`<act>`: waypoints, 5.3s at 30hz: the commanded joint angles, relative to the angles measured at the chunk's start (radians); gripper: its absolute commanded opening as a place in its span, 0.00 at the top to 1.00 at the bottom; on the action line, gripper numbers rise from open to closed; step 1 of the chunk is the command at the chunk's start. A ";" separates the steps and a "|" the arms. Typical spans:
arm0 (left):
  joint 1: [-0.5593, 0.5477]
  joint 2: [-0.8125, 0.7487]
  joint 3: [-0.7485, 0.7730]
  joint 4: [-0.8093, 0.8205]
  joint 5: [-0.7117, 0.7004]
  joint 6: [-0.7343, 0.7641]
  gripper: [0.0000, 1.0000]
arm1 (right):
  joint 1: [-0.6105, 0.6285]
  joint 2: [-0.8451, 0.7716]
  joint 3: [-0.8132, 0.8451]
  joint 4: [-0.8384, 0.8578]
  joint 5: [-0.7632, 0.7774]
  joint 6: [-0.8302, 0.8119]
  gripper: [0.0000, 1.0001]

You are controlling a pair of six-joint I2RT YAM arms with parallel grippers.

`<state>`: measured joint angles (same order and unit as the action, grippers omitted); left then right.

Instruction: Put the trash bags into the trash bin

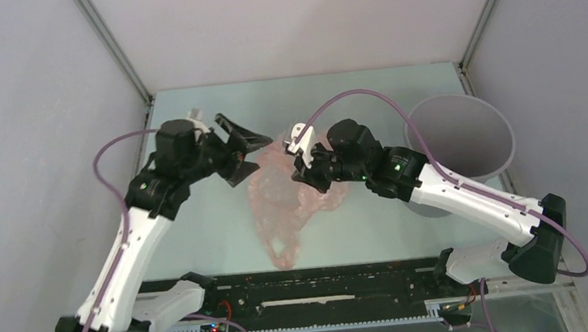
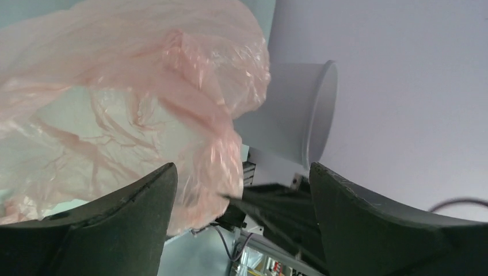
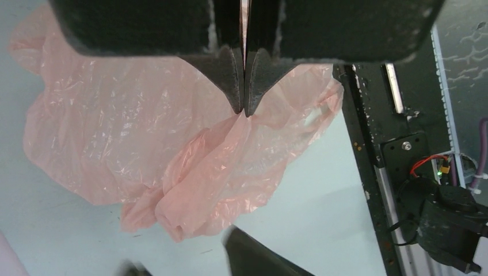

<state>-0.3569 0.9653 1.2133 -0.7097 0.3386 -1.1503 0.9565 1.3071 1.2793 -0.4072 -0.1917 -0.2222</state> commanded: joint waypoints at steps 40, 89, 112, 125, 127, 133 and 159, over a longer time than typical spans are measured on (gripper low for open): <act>-0.099 0.244 -0.031 -0.183 -0.318 0.519 0.12 | -0.196 -0.085 -0.041 -0.065 -0.080 0.700 0.35; -0.398 -0.106 -0.863 0.961 -0.160 0.687 1.00 | -0.327 0.092 -0.049 -0.043 -0.230 1.090 0.39; -0.398 -0.215 -0.908 1.066 -0.136 0.627 1.00 | -0.345 0.274 -0.063 0.093 -0.329 1.226 0.28; -0.399 -0.234 -0.932 1.053 -0.129 0.625 1.00 | -0.339 0.315 -0.077 0.268 -0.382 1.310 0.44; -0.399 -0.239 -0.935 1.053 -0.131 0.623 1.00 | -0.337 0.302 -0.090 0.279 -0.369 1.302 0.45; -0.399 -0.252 -0.945 1.046 -0.133 0.618 1.00 | -0.334 0.319 -0.116 0.293 -0.344 1.261 0.49; -0.010 -0.279 -0.418 -0.184 -0.564 0.318 0.16 | -0.440 0.054 -0.115 0.084 -0.517 0.867 1.00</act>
<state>-0.4583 0.6243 0.7357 -0.5621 -0.0681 -0.7799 0.5304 1.4200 1.1584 -0.2665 -0.6674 0.7296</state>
